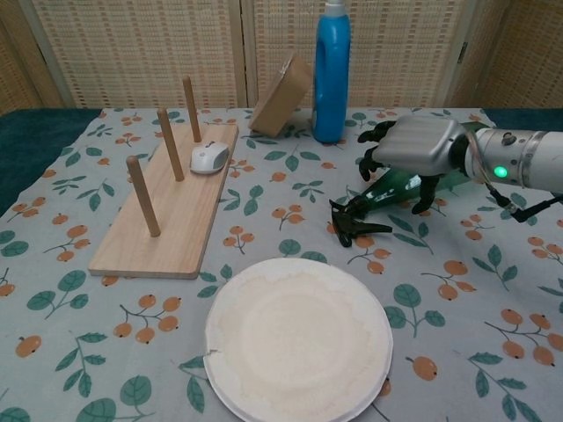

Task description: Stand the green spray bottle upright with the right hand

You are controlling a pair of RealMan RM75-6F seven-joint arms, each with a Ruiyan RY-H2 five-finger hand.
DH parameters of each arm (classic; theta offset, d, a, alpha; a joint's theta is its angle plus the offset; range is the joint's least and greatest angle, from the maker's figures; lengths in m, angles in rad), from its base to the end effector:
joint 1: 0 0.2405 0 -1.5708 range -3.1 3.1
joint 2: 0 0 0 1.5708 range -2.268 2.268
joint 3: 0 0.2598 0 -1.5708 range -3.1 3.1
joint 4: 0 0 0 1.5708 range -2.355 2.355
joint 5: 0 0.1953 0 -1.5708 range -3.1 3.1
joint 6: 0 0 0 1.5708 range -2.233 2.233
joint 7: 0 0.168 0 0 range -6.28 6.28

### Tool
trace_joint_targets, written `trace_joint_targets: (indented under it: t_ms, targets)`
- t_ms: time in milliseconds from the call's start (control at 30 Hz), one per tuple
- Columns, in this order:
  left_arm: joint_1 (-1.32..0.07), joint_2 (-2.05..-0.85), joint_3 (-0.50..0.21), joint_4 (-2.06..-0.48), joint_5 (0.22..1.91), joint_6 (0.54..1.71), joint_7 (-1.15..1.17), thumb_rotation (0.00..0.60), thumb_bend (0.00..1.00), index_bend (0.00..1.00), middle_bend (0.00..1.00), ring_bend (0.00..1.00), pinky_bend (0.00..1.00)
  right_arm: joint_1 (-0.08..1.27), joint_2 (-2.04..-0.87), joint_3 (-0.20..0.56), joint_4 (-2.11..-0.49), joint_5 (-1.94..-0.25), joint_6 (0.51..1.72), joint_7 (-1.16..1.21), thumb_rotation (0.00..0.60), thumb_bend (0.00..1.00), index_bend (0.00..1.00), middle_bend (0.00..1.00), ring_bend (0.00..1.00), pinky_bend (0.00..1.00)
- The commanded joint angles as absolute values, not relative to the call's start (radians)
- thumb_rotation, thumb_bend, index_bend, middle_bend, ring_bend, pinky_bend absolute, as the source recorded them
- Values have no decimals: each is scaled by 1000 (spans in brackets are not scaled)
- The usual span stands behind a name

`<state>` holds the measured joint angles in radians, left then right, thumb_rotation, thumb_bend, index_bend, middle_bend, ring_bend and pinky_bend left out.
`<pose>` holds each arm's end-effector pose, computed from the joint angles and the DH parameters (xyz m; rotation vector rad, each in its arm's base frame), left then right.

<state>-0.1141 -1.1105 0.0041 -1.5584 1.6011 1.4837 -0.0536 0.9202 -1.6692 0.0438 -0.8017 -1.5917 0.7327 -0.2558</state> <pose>-0.3031 0.2022 0.1661 -1.5181 -0.8796 -0.9329 -0.1789 -0.4371 -0.0322 2.1993 -0.1383 0.4573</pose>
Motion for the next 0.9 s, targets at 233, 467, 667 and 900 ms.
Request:
trace_joint_targets:
  t_ms: [233,467,667,900]
  targets:
    - [-116,-1112,2,-1549,1603,1490,-77,600,245,0,0,0,0,932,-1721,53,-747,-1568,750,-267,600,0,306,270,23,169]
    - [-119,-1113,3,-1546,1605,1488,-85,600,246,0,0,0,0,935,-1756,51,-705,-1564,771,-256,600,0,442,352,93,233]
    - [-119,-1122,6,-1532,1608,1488,-95,600,247,0,0,0,0,939,-1785,36,-659,-1572,774,-259,600,0,504,391,131,233]
    - [-118,-1117,7,-1534,1610,1495,-104,600,246,0,0,0,0,941,-1815,24,-616,-1579,786,-263,600,0,574,441,171,233]
